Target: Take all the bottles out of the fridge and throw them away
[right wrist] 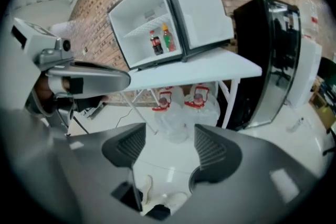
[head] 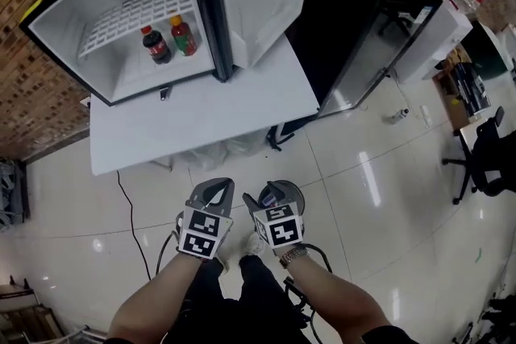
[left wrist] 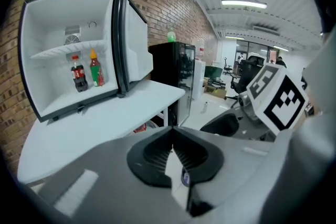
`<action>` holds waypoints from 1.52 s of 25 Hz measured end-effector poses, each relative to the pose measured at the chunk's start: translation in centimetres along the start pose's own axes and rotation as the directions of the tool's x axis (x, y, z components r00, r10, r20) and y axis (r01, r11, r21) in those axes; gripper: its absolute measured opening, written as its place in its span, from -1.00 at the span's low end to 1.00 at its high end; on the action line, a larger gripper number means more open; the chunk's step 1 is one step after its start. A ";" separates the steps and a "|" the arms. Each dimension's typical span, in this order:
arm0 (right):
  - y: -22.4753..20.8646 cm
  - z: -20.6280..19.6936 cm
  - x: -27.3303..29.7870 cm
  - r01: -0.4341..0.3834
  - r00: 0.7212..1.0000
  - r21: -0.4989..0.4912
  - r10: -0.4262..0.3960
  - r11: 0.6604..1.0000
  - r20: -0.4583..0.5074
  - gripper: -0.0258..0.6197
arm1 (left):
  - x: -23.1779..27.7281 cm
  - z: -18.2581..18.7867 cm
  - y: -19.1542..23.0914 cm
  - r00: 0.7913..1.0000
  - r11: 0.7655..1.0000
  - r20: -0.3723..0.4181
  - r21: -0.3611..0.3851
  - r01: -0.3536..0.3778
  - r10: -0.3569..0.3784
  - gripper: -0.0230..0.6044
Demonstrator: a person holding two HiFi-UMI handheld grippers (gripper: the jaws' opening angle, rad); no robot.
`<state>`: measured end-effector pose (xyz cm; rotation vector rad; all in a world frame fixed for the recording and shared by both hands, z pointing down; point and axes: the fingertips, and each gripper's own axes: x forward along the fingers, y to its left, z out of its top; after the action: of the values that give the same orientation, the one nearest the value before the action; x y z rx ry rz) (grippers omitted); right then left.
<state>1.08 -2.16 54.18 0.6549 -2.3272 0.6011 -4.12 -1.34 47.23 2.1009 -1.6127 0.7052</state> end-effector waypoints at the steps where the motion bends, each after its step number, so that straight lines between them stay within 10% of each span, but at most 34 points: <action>1: 0.7 1.0 -0.1 -0.006 1.000 -0.025 0.007 1.000 0.010 -0.02 | -0.7 0.6 0.6 1.000 1.000 0.014 -0.004 -0.016 0.016 -0.91; 20: 9.7 19.6 3.3 -0.044 0.986 -0.303 0.090 0.952 0.139 -0.02 | -9.3 5.8 15.4 0.955 0.964 0.168 -0.146 -0.220 0.243 -0.91; 38: 12.5 34.5 15.9 0.021 0.986 -0.303 0.030 0.953 0.164 -0.02 | -7.7 10.3 30.7 0.959 0.976 0.192 -0.106 -0.189 0.206 -0.91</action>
<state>-32.53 -16.68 38.04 0.5722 -2.5061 0.1848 -33.86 -9.40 34.62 2.0226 -1.9476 0.4838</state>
